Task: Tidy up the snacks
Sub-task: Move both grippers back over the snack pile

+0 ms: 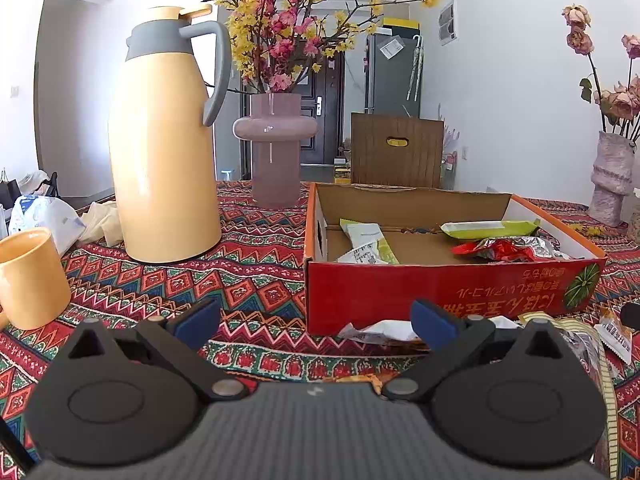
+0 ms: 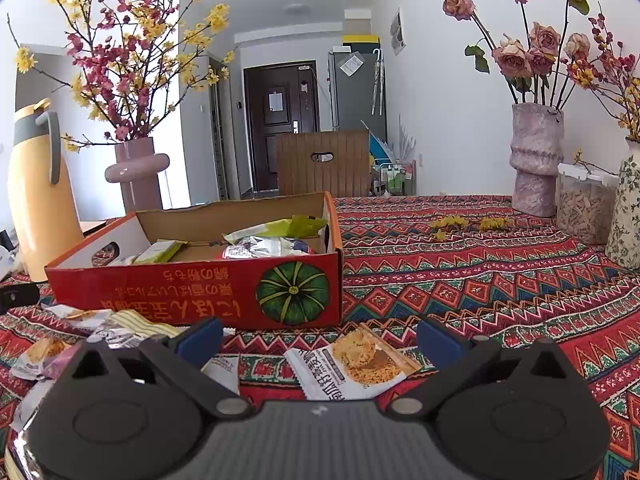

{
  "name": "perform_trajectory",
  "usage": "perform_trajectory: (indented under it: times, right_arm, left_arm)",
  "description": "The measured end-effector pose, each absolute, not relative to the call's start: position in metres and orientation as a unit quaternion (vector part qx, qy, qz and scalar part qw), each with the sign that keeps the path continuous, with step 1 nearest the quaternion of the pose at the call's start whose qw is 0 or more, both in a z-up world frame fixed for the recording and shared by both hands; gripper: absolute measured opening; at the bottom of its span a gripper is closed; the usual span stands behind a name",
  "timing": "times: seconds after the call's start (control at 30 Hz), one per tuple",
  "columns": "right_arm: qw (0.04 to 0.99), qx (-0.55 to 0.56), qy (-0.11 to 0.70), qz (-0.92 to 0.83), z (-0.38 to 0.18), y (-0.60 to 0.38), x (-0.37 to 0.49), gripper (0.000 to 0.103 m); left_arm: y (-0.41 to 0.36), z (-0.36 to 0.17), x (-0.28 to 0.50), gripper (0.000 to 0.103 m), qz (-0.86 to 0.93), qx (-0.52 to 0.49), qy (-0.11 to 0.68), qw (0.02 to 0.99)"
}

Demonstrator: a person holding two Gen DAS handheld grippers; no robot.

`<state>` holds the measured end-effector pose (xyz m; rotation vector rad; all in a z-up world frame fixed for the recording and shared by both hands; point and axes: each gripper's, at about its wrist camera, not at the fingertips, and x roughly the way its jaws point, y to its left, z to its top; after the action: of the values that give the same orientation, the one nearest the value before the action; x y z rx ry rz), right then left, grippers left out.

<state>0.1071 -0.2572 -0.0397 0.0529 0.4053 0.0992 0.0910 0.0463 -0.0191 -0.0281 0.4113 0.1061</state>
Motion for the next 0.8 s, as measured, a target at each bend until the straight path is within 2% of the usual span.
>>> perform_trajectory:
  times: [0.27, 0.47, 0.7, 0.8]
  right_arm:
    - [0.974, 0.031, 0.221, 0.044, -0.042, -0.259, 0.114, 0.103]
    - [0.953, 0.029, 0.299, 0.032, -0.051, -0.261, 0.139, 0.103]
    - [0.935, -0.042, 0.352, 0.025, -0.055, -0.257, 0.168, 0.103]
    - [0.928, -0.030, 0.369, 0.041, -0.059, -0.263, 0.180, 0.103]
  left_arm:
    - [0.049, -0.019, 0.092, 0.103, 0.054, -0.022, 0.206, 0.977]
    - [0.051, -0.019, 0.093, 0.103, 0.054, -0.029, 0.211, 0.976]
    - [0.054, -0.019, 0.092, 0.103, 0.054, -0.036, 0.213, 0.975]
    - [0.055, -0.019, 0.092, 0.103, 0.054, -0.038, 0.213, 0.975]
